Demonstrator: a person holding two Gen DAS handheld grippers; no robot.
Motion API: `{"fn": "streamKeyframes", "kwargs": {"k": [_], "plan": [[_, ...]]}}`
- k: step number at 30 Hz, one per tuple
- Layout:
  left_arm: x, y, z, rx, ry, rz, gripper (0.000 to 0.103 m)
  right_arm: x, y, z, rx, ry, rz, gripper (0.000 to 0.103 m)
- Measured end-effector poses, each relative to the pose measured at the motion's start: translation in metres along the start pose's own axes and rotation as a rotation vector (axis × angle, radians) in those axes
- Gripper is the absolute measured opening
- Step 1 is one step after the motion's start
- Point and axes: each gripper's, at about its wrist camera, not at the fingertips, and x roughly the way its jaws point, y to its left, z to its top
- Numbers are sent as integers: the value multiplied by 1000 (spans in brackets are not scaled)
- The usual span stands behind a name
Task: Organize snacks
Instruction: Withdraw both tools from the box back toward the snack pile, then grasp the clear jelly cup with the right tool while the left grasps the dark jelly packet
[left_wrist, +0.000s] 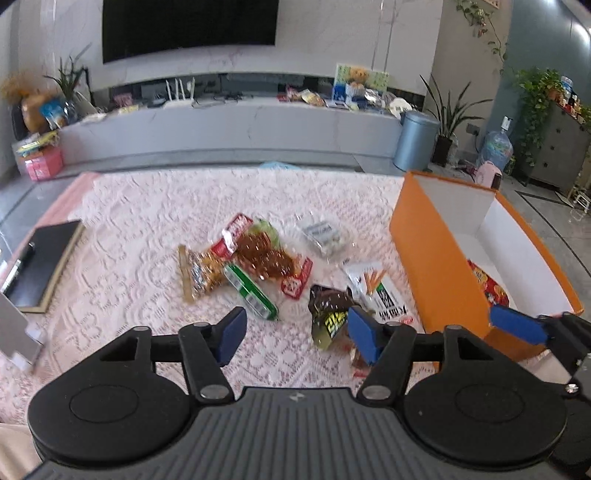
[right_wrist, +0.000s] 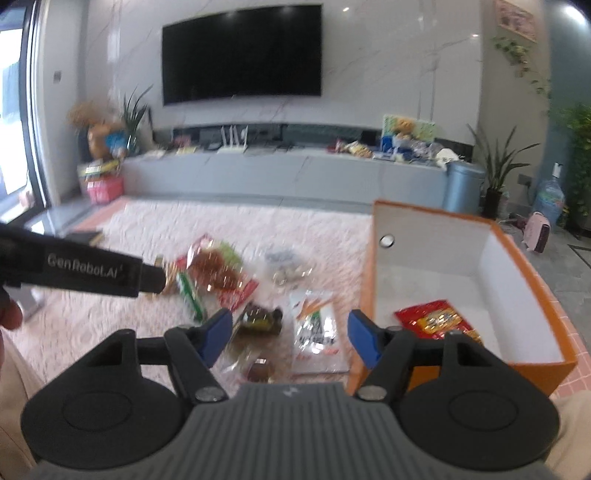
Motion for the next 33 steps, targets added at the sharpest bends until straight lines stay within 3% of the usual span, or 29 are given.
{"fn": "streamKeyframes", "kwargs": {"k": [6,11,22,33], "plan": [[20,0,-5,54,39,-27,64,28,11,-7,-49,76,20,56],[40,8,-5,12,107,-16,64,55,17,-15,-59,151,47,52],[71,20,-3,-31,184,-7,64,121,20,-24,48,292,49,52],[91,14,-1,-23,233,-69,64,133,18,-24,25,312,31,43]]}}
